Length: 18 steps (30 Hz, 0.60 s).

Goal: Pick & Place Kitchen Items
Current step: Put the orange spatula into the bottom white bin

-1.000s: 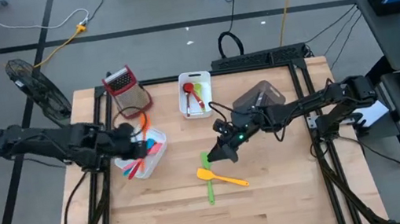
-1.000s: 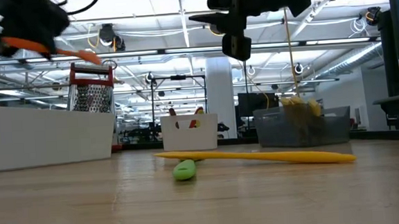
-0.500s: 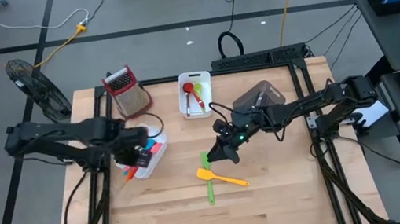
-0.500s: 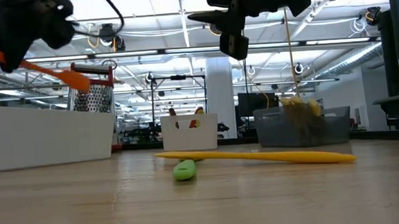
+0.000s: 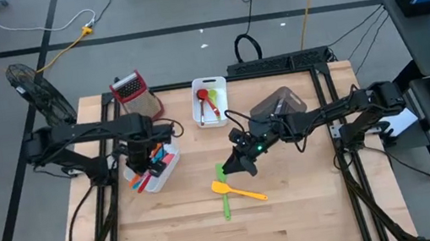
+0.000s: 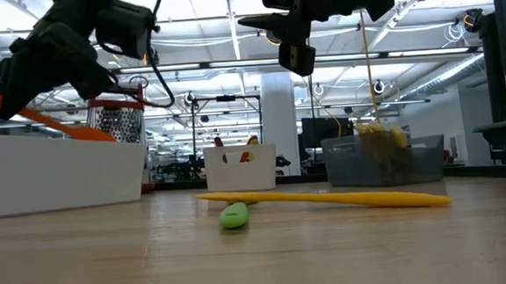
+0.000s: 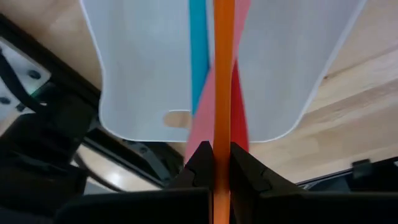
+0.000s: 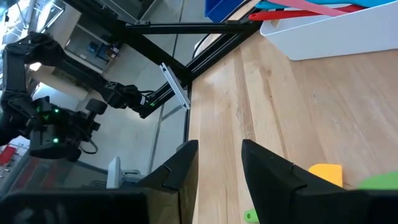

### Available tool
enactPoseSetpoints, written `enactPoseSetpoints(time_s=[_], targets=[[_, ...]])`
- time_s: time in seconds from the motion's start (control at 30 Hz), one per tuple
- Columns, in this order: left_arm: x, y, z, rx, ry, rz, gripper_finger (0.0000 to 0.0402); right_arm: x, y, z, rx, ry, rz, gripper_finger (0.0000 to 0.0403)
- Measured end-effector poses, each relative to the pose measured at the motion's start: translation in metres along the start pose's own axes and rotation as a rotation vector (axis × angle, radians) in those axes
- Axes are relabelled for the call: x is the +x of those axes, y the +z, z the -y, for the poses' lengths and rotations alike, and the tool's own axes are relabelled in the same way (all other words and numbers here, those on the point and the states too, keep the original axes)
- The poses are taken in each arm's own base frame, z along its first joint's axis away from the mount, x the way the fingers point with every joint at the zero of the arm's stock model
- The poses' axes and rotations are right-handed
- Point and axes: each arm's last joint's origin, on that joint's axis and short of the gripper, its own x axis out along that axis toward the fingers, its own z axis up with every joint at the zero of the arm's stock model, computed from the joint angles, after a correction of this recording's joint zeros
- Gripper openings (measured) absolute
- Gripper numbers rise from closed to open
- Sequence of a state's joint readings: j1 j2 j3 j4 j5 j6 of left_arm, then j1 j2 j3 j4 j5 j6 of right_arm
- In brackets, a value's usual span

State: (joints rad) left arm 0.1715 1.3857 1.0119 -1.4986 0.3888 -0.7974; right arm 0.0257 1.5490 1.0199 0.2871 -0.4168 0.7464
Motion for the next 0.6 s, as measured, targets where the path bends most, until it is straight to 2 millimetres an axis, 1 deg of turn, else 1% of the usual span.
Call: enactPoseSetpoints(time_s=[0.37,0.5,0.6], targets=[[0.001,0.024,-0.007,0.026,-0.012,-0.080,0.0012,0.000,0.000,0.000,0.001,-0.001,0.001,0.0116],[0.001,0.025,-0.008,0.048,-0.012,-0.093,0.0013,0.000,0.000,0.000,0.001,-0.002,0.001,0.0116],[0.001,0.025,-0.009,0.050,0.006,-0.089,0.0029,0.000,0.000,0.000,0.001,-0.003,0.002,0.0117]])
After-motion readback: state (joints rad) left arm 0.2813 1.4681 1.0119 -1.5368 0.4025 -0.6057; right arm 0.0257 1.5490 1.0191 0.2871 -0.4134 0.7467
